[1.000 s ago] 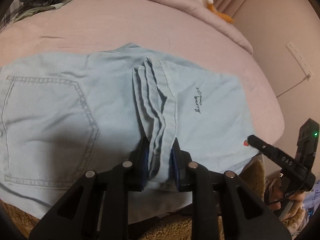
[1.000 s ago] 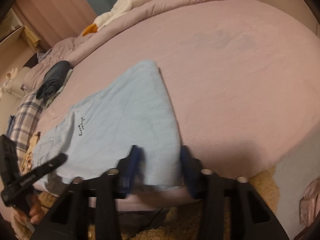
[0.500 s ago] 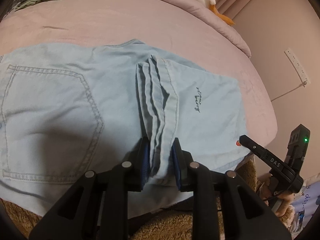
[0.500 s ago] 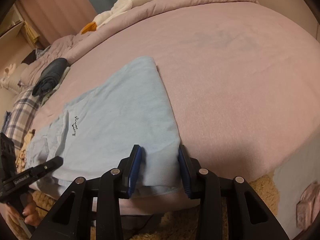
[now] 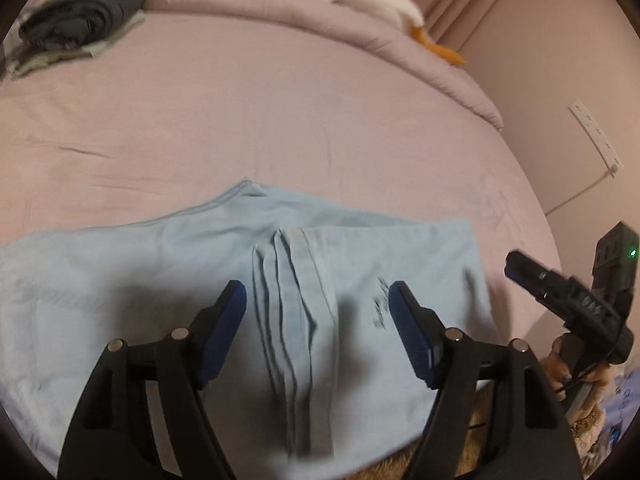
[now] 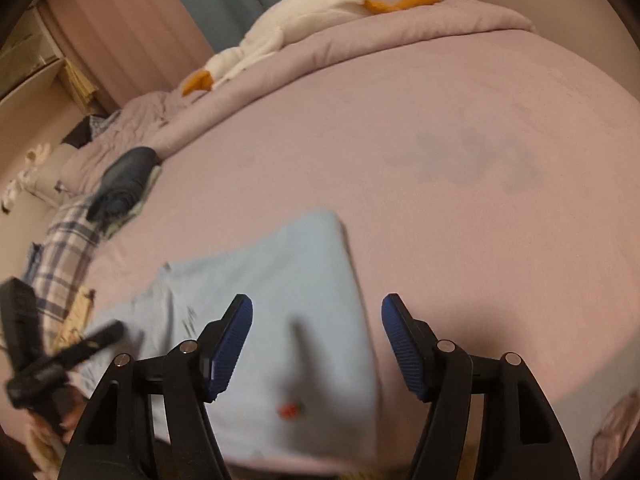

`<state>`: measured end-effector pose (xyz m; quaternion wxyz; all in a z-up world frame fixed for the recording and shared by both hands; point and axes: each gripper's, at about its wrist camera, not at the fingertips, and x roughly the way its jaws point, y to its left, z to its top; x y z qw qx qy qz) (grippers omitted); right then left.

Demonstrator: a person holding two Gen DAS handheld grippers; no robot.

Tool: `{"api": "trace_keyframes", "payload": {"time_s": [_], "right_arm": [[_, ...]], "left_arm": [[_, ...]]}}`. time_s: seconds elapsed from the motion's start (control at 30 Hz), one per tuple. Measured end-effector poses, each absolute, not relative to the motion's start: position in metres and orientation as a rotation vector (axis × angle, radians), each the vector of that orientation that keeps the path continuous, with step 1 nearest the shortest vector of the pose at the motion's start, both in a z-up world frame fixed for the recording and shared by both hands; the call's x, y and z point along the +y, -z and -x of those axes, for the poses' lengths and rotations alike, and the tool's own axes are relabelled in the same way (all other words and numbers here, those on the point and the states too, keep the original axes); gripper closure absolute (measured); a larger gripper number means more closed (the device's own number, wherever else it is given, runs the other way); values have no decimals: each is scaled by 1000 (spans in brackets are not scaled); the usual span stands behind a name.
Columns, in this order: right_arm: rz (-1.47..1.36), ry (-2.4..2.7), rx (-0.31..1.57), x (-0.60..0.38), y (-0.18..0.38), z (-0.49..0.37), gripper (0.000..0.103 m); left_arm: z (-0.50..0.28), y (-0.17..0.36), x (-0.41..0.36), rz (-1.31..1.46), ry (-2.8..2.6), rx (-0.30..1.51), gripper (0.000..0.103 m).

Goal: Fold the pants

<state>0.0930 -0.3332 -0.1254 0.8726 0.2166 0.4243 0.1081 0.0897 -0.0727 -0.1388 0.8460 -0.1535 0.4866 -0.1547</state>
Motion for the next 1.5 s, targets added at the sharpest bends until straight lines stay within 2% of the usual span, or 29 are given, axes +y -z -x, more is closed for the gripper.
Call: {"api": "trace_keyframes", "payload": {"time_s": [0.07, 0.13, 0.17, 0.2, 0.23, 0.3, 0.33, 0.37, 0.4, 0.5, 0.67, 0.9, 1.0, 1.07, 1.17, 1.23, 1.3, 1.33, 1.43, 1.5], "right_arm": [[-466, -240, 916, -326, 134, -117, 36], [-460, -210, 954, -320, 146, -135, 36], [-455, -197, 984, -316, 156, -145, 36], [-450, -187, 1010, -313, 163, -151, 36], [-441, -178, 1009, -309, 169, -155, 39], [-419, -169, 971, -305, 168, -154, 60], [-423, -159, 964, -306, 167, -152, 63], [-446, -155, 941, -308, 164, -148, 75], [-463, -163, 921, -310, 160, -146, 78], [-456, -183, 888, -310, 153, -140, 81], [-442, -129, 936, -307, 177, -149, 81], [-441, -112, 922, -312, 172, -149, 81], [-458, -89, 919, -314, 170, -145, 81], [-444, -59, 924, -314, 165, -139, 77], [-417, -13, 903, -311, 153, -124, 64], [-416, -14, 871, -311, 140, -111, 53], [-419, -37, 838, -309, 125, -98, 36], [-418, -52, 818, -307, 117, -92, 34], [-411, -99, 767, -298, 94, -74, 30], [-392, -140, 738, -288, 80, -67, 16]], "left_arm": [[-103, 156, -74, 340, 298, 1070, 33], [-108, 163, -75, 336, 266, 1057, 42], [-109, 162, -75, 316, 247, 1044, 54], [-109, 162, -76, 290, 220, 1040, 58], [-108, 163, -74, 289, 212, 1038, 58], [-108, 163, -70, 298, 206, 1033, 68], [-107, 163, -67, 307, 201, 1032, 69], [-107, 164, -64, 329, 205, 1033, 69], [-107, 164, -63, 338, 207, 1034, 69], [-105, 164, -62, 335, 208, 1031, 69], [-106, 165, -64, 324, 206, 1018, 69], [-88, 163, -57, 347, 201, 1019, 70], [-76, 160, -54, 361, 208, 1024, 75], [-65, 154, -50, 369, 208, 1026, 75], [-49, 141, -43, 365, 207, 1004, 71], [-38, 129, -37, 365, 201, 979, 59], [-29, 118, -32, 367, 192, 953, 26], [-21, 110, -27, 368, 189, 932, 21], [-3, 92, -18, 364, 187, 871, 19], [5, 82, -13, 359, 179, 839, 15]]}}
